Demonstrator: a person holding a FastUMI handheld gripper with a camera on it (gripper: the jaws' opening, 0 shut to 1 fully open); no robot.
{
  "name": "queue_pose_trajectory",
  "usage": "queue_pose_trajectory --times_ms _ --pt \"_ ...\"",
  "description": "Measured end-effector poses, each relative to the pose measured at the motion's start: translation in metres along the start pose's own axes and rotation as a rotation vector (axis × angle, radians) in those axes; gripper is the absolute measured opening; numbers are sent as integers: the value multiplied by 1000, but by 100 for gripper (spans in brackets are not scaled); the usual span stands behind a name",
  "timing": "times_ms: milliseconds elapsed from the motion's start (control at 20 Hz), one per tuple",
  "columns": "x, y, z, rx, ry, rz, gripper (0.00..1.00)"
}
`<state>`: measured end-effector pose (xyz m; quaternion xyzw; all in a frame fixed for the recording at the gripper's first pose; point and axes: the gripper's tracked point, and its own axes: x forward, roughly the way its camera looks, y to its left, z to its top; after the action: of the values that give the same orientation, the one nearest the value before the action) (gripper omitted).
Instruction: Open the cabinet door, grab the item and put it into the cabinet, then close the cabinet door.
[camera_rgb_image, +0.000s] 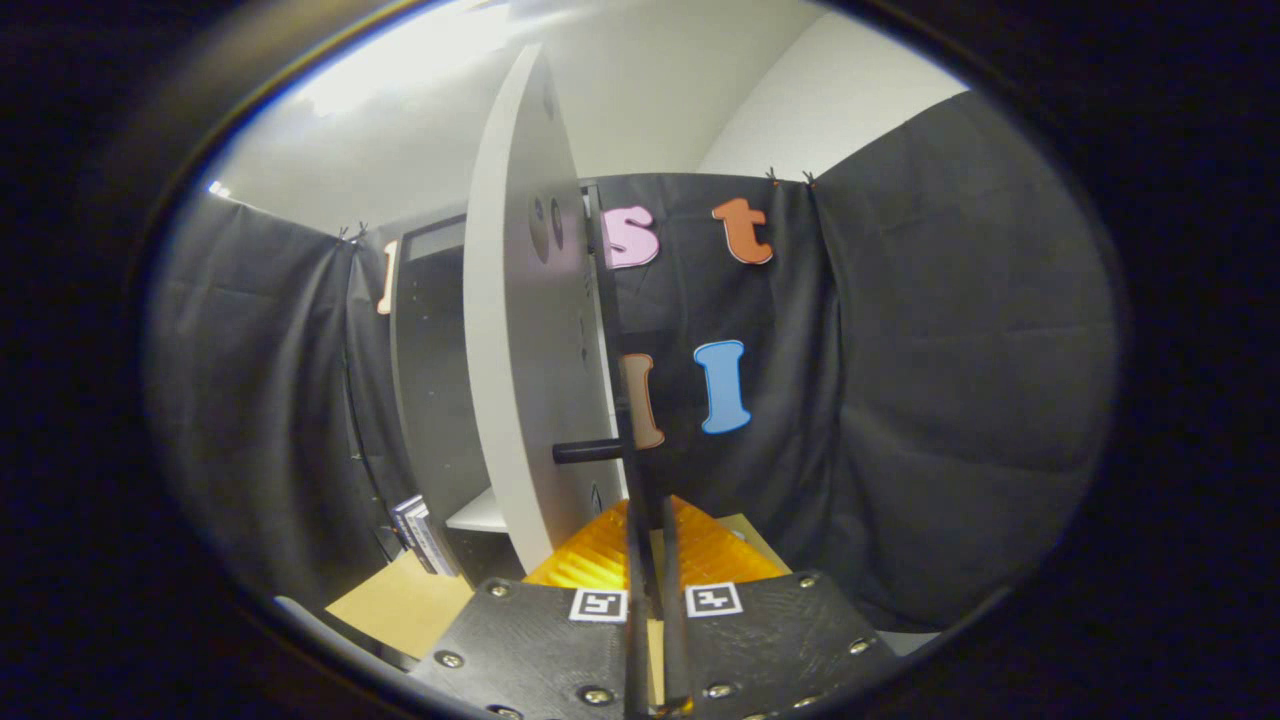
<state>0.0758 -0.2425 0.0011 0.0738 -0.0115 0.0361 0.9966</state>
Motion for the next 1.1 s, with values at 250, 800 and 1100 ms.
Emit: queue_pose_trajectory --times_ms 250,800,1100 --pt "-8 -1 -4 4 24 -6 7" --pt "-66 70 2 -51 -33 -48 7" --pt "-41 142 -34 -40 6 24 17"
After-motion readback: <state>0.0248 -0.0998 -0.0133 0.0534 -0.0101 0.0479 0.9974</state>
